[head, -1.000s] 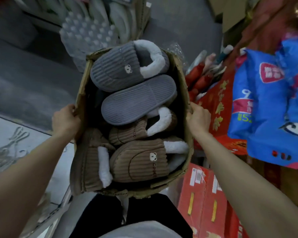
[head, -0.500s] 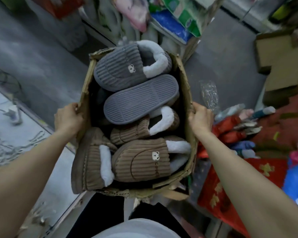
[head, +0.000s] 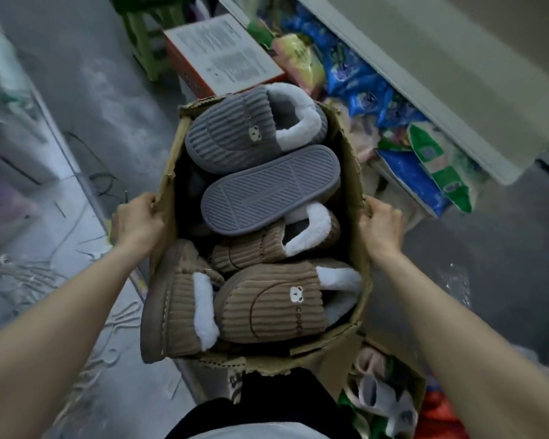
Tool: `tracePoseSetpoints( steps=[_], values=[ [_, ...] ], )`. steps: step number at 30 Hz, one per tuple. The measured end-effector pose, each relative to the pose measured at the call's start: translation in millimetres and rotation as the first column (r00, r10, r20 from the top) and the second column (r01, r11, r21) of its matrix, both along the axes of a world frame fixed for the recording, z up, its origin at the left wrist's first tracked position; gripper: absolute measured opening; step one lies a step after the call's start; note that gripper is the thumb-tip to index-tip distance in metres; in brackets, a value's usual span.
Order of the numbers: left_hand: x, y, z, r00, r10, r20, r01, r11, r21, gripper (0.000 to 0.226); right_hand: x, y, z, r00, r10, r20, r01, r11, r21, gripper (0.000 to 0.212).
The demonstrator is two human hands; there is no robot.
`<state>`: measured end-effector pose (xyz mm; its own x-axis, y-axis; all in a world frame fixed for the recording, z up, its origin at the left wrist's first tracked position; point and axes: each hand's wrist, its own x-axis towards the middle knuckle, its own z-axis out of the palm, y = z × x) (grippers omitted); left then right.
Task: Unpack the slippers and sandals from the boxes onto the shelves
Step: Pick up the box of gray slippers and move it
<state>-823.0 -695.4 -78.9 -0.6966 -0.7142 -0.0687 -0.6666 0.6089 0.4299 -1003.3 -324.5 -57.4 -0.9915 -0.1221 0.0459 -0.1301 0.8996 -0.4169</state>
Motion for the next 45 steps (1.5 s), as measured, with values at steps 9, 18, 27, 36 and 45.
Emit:
tracePoseSetpoints(
  steps=[9,18,27,36,45],
  values=[
    [-112,-150,11,0.99,0.123,-0.068,-0.127,0.989,-0.07,0.025,-188,-191,10,0.973,0.226,-0.039,-0.227,0.974,-0.016,0.033],
    [-219,-304,21,0.967,0.235,-0.096,-0.237,0.971,-0.012,0.014,-334,-382,33,0.937,0.346,-0.045,-0.348,0.935,-0.06,0.03],
    [-355,-468,30,0.987,0.121,-0.106,-0.122,0.993,-0.006,0.02,-456,-525,21,0.976,0.215,-0.046,-0.213,0.976,0.033,0.027],
    [-503,-532,23,0.993,0.085,-0.08,-0.081,0.995,0.053,0.019,-608,-587,29,0.963,0.258,-0.075,-0.243,0.955,0.167,0.029],
    [-620,-530,-7,0.98,0.201,-0.004,-0.198,0.965,0.172,0.023,-756,-645,30,0.919,0.392,-0.024,-0.367,0.878,0.308,0.028]
  ],
)
